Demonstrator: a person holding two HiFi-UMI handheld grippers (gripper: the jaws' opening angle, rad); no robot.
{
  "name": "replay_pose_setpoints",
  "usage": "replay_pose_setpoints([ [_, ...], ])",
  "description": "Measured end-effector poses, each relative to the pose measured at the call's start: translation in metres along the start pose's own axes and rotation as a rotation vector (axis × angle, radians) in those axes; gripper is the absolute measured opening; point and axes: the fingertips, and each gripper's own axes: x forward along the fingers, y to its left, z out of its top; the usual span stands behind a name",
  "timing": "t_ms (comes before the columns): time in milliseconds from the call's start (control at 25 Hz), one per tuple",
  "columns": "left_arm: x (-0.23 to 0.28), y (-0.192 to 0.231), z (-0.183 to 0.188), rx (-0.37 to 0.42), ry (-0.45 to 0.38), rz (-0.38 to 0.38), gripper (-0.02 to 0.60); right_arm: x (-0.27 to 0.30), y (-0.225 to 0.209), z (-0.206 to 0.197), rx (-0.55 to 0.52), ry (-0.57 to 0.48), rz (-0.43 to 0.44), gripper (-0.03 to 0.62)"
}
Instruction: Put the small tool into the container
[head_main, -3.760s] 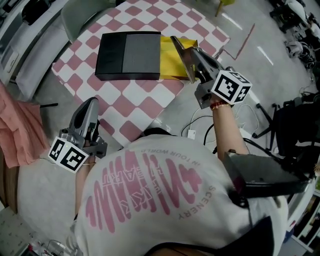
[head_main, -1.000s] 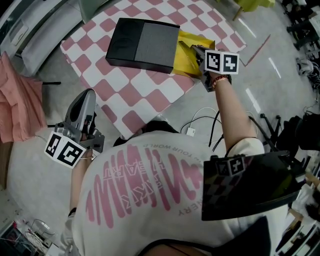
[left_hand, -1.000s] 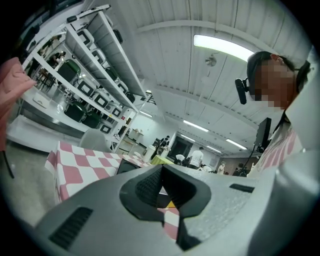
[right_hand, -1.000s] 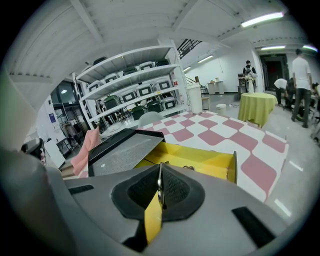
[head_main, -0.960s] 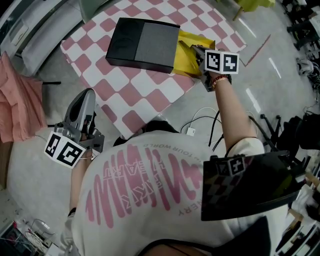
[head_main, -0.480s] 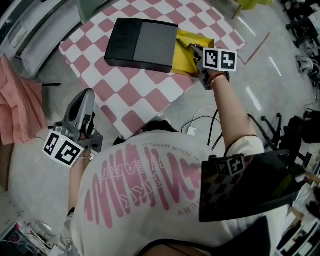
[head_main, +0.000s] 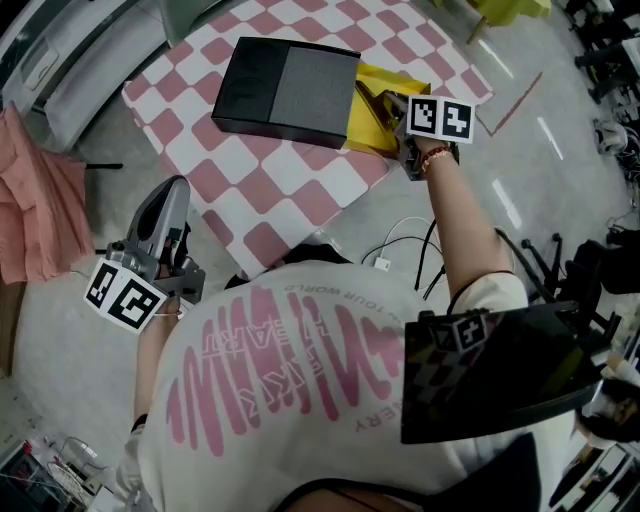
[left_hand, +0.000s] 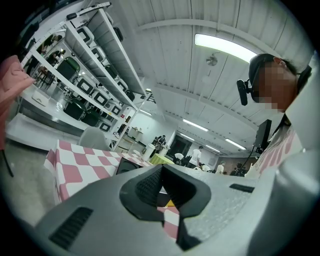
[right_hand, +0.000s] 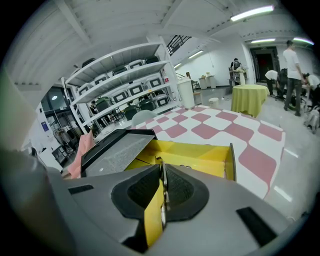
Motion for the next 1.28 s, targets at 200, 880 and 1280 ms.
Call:
replay_pose_setpoints([
  [200, -0.003, 0.000, -0.001, 0.007, 0.006, 0.008, 0.008, 0.002, -0.006, 0.000, 0.060, -0.019, -0.006, 0.015],
  [880, -0.010, 0.003, 0.000, 0.014, -0.005, 0.026, 0.008, 0.010, -0.023, -0.007, 0.158, -0.006, -0.073, 0.066],
  [1280, -0.013, 0.008, 0.002, 0.009, -0.010, 0.042, 0.008, 0.015, -0.022, -0.012, 0.100, 0.015, -0.140, 0.110],
])
